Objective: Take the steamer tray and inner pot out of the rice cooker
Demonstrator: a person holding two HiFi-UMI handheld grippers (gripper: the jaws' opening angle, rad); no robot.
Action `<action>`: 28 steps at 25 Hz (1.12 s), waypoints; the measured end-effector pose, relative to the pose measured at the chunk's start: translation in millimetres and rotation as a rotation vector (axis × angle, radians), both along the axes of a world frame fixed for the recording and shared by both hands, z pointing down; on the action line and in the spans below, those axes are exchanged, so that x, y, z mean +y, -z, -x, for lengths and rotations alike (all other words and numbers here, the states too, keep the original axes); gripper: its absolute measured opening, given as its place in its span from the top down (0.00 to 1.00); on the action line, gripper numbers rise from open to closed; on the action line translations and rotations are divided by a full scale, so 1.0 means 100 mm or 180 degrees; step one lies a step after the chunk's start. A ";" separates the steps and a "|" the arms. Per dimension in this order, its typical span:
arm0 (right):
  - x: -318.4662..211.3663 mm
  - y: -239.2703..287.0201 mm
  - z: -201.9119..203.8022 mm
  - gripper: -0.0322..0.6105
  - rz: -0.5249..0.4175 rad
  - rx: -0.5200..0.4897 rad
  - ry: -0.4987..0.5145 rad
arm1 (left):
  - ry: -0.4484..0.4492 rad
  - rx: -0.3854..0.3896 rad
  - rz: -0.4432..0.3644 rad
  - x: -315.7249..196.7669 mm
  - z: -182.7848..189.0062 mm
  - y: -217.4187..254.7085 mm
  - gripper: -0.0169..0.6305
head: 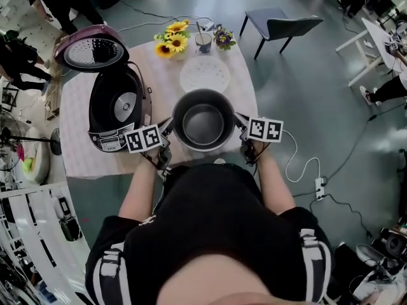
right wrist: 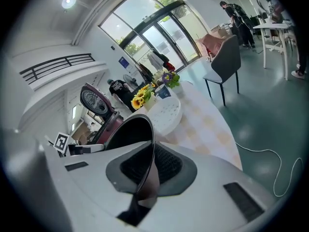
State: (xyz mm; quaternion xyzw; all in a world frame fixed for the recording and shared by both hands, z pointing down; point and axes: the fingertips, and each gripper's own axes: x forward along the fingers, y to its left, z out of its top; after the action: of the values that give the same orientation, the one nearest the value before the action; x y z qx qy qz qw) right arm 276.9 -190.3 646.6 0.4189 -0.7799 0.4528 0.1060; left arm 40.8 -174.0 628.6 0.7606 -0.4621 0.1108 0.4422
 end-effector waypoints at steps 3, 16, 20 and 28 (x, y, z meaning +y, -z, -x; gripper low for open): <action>-0.04 0.01 0.06 0.92 -0.0003 0.0053 -0.0023 | 0.0017 -0.0170 -0.0011 -0.02 0.06 -0.08 0.95; -0.03 0.03 0.11 0.91 -0.0078 0.0283 0.0006 | -0.0035 -0.0309 -0.0109 -0.02 0.09 -0.11 0.94; -0.05 0.03 0.12 0.91 -0.0104 0.0301 -0.0037 | -0.0076 -0.0305 -0.0154 -0.02 0.09 -0.10 0.93; -0.18 0.35 0.11 0.91 -0.0570 0.0976 0.0099 | -0.0056 -0.0738 -0.0883 -0.16 0.17 0.30 0.93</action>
State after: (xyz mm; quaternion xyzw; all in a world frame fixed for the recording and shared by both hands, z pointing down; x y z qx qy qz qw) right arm 266.3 -207.9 611.7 0.4787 -0.7982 0.3106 0.1929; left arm 23.5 -190.1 598.1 0.8005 -0.5142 0.1368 0.2758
